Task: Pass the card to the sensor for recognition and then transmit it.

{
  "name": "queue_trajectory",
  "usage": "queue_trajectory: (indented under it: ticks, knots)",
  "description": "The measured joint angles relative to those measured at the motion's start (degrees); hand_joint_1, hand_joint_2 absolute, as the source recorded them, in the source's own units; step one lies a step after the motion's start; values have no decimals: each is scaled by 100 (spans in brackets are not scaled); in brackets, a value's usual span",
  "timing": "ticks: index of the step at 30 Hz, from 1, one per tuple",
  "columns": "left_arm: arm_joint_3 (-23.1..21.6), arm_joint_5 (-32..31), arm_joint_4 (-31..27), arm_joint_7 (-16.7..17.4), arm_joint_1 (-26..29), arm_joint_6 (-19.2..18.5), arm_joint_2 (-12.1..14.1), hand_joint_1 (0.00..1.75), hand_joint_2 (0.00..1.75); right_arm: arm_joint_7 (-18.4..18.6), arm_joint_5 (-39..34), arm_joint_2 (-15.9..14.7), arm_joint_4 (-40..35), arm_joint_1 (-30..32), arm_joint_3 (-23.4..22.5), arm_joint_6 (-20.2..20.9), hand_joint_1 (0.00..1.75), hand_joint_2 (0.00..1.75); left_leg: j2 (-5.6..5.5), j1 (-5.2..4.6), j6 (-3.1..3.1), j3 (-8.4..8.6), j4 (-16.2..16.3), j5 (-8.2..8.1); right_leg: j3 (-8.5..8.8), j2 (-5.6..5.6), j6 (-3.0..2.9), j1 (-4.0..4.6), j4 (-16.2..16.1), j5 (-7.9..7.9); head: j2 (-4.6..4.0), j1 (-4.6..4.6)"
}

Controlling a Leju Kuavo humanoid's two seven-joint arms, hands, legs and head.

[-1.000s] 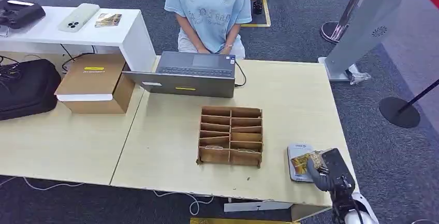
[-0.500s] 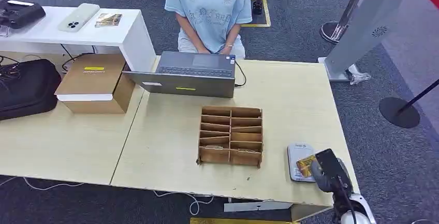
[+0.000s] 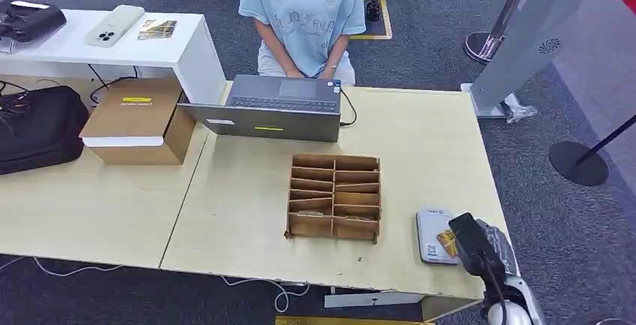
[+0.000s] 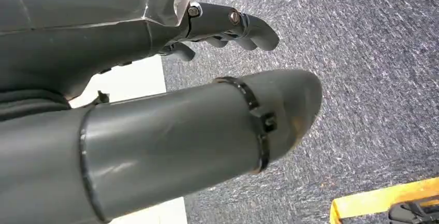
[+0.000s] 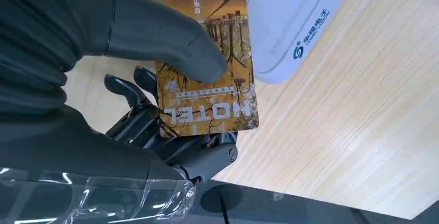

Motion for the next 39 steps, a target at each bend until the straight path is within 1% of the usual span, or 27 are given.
queue_trajectory:
  ticks: [3, 6, 9, 12, 15, 16, 19, 21, 23, 25, 27, 30, 31, 33, 35, 37, 39]
  knots:
    - [0, 0, 0, 2, 0, 9, 0, 0, 0, -90, -76, 0, 13, -14, -2, 20, 175, 175, 0, 0, 0, 0, 0, 0, 0, 0, 0, 0, 0, 0, 0, 0]
    - [0, 6, 0, 0, 0, 9, 2, 0, 0, -251, -312, 0, 15, -19, -22, 107, 175, 175, 0, 0, 0, 0, 0, 0, 1, 0, 0, 0, 0, 0, 0, 0]
    - [0, 15, 0, 0, -1, 9, 4, 0, 0, -479, -645, 2, 7, -29, -28, 116, 175, 175, 0, 0, 0, -1, 0, 0, 1, 0, 0, 0, 0, 0, 0, 0]
    - [0, 15, 0, 0, -1, 11, 7, 0, 0, -780, -928, 2, -104, -74, -33, -28, 175, 175, 0, -1, 0, -2, 0, 0, 0, 0, 0, -1, 1, 0, 0, -2]
    - [0, 0, 0, -4, -1, 13, 7, 0, 0, -955, -1034, 2, -377, -168, -33, -307, 175, 175, 0, 0, 0, -2, 0, 0, 0, 0, 0, 0, 2, 0, 0, 0]
    - [0, -9, 0, -18, 0, 13, 7, 0, 0, -999, -959, 2, -470, -212, -31, -440, 175, 175, 0, 0, 0, -2, 0, 1, 0, 0, 0, 0, 2, 0, 0, -2]
    - [-2, -61, 0, -61, -4, 9, 7, 0, 0, -1047, -491, -11, -721, -433, 28, -987, 175, 175, 3, 0, -2, 0, 0, 2, 0, 4, -1, 0, 2, 1, 0, 0]
    - [-9, -85, 0, -68, -12, 9, 4, 0, 0, -1086, 27, -48, -845, -577, 124, -1360, 175, 175, 3, 0, -2, -1, 0, 2, 1, 3, -1, 0, 4, 1, 0, 0]
    - [-33, -92, 0, -79, -15, 9, 7, 0, 0, -1082, 508, -125, -946, -785, 306, -1620, 175, 175, 8, 0, -2, 2, 0, 3, 1, 7, -2, 0, 4, 3, 0, -2]
    - [-57, -96, 0, -114, -25, 9, 7, 0, 0, -1047, 752, -230, -966, -1006, 536, -1753, 175, 175, 11, 0, -1, 3, 0, 3, 1, 8, -2, 0, 4, 3, 0, -2]
    - [-94, -101, 0, -158, -24, 9, 7, 0, 0, -1036, 1092, -328, -955, -1208, 763, -2033, 175, 175, 8, 0, -1, 0, 0, 4, 1, 5, -2, 0, 5, 3, 0, -2]
    - [-155, -105, 0, -190, -26, 11, 7, 0, 0, -944, 2038, -468, -817, -1666, 1207, -2676, 175, 175, 13, 0, -4, 2, 0, 6, 2, 13, -3, 0, 9, 4, 0, 0]
    - [-168, -107, 0, -192, -29, 11, 7, 0, 0, -944, 2270, -492, -715, -1860, 1385, -2793, 175, 175, 18, 0, -4, 0, 0, 6, 2, 18, -3, 0, 10, 5, 0, 0]
    - [-192, -107, 0, -203, -34, 11, 7, 0, 0, -964, 2488, -498, -421, -2324, 1723, -2865, 175, 175, 30, 0, -4, 4, 0, 7, -1, 26, -5, 0, 13, 7, 0, -2]
    - [-205, -105, 0, -227, -50, 11, 7, 0, 0, -1014, 2599, -498, -32, -2883, 2130, -2850, 175, 175, 30, 0, -6, 5, 0, 9, 0, 26, -5, 0, 15, 8, 0, 0]
    - [-227, -105, 0, -260, -51, 2, 7, 0, 0, -1080, 2682, -450, 382, -3460, 2482, -2749, 175, 175, 31, 1, -11, 4, 0, 14, -2, 27, -11, 0, 19, 13, 0, -4]
    - [-245, -105, 0, -275, -63, -35, 9, 0, 0, -1053, 2763, -356, 884, -4051, 2818, -2668, 175, 175, 28, 2, -16, 7, 0, 20, -3, 26, -11, 0, 20, 14, 0, -4]
